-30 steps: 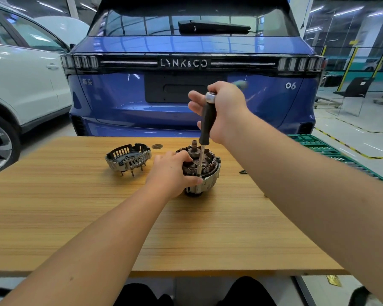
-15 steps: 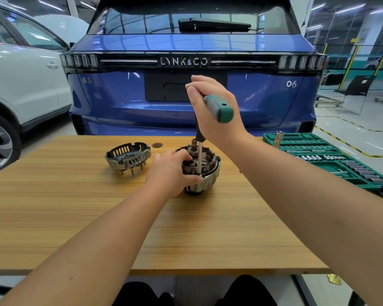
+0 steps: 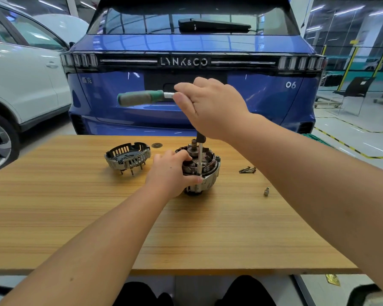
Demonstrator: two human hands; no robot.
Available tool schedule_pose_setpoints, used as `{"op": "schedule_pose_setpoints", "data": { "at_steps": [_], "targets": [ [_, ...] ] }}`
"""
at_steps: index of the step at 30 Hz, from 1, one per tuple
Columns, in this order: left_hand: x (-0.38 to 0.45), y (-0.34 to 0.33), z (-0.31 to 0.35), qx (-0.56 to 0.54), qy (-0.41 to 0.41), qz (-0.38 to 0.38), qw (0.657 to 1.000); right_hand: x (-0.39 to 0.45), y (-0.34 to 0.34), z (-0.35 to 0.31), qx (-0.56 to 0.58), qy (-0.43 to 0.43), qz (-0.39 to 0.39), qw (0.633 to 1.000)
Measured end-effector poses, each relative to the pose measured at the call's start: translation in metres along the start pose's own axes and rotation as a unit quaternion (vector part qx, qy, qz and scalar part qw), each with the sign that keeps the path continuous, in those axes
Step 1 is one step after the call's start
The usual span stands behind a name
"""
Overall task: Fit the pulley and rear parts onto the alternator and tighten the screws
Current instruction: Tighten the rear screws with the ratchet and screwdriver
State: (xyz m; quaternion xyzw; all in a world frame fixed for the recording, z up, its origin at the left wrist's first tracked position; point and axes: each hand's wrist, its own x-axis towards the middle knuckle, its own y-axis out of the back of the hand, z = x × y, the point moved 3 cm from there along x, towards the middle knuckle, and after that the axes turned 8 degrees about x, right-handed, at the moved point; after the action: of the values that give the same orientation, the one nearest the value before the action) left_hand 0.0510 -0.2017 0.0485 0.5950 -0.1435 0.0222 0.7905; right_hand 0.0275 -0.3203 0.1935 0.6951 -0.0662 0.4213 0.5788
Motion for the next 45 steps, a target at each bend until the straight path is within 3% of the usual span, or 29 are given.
{"op": "schedule_pose_setpoints", "data": {
  "at_steps": [4, 8, 11, 13, 17, 21, 23, 25, 27, 30, 33, 36, 39, 45],
  "targets": [
    [0.001, -0.001, 0.000, -0.002, 0.002, 0.001, 1.000, 0.016, 0.007, 0.006, 0.034, -0.101, -0.078, 0.991],
    [0.002, -0.001, 0.000, 0.003, 0.000, 0.003, 1.000, 0.020, 0.016, 0.012, 0.205, -0.224, -0.117, 0.946],
    [0.002, -0.002, 0.000, 0.002, 0.000, 0.002, 1.000, 0.012, 0.016, 0.011, 0.417, -0.364, -0.102, 0.827],
    [0.003, -0.002, -0.001, 0.005, 0.000, 0.003, 1.000, 0.008, 0.013, 0.012, 0.502, -0.409, -0.104, 0.755],
    [0.004, -0.003, -0.001, 0.003, 0.003, 0.002, 1.000, -0.003, 0.005, 0.015, 0.657, -0.437, -0.076, 0.610],
    [0.003, -0.003, -0.001, 0.001, 0.003, 0.003, 1.000, -0.011, -0.009, 0.018, 0.775, -0.452, 0.035, 0.441],
    [0.003, -0.003, -0.001, 0.000, 0.002, 0.007, 1.000, -0.015, -0.016, 0.017, 0.797, -0.426, 0.081, 0.420],
    [0.002, -0.003, -0.001, -0.001, 0.002, 0.009, 1.000, -0.022, -0.024, 0.017, 0.779, -0.390, 0.120, 0.476],
    [0.002, -0.003, -0.001, -0.004, 0.002, 0.007, 1.000, -0.026, -0.028, 0.015, 0.723, -0.334, 0.156, 0.584],
    [0.001, -0.002, -0.001, -0.007, -0.002, 0.007, 1.000, -0.029, -0.019, 0.007, 0.553, -0.202, 0.217, 0.779],
    [0.000, -0.002, -0.002, -0.013, -0.003, 0.010, 1.000, -0.029, -0.014, 0.003, 0.357, -0.081, 0.233, 0.901],
    [0.000, -0.002, -0.002, -0.019, -0.001, 0.008, 1.000, -0.024, -0.010, 0.003, 0.160, -0.006, 0.194, 0.968],
    [0.000, -0.001, -0.001, -0.017, -0.001, 0.004, 1.000, -0.018, -0.009, -0.001, -0.015, 0.038, 0.128, 0.991],
    [-0.002, -0.001, 0.001, -0.012, -0.004, 0.012, 1.000, -0.009, -0.006, -0.005, -0.051, -0.002, 0.035, 0.998]
  ]
}}
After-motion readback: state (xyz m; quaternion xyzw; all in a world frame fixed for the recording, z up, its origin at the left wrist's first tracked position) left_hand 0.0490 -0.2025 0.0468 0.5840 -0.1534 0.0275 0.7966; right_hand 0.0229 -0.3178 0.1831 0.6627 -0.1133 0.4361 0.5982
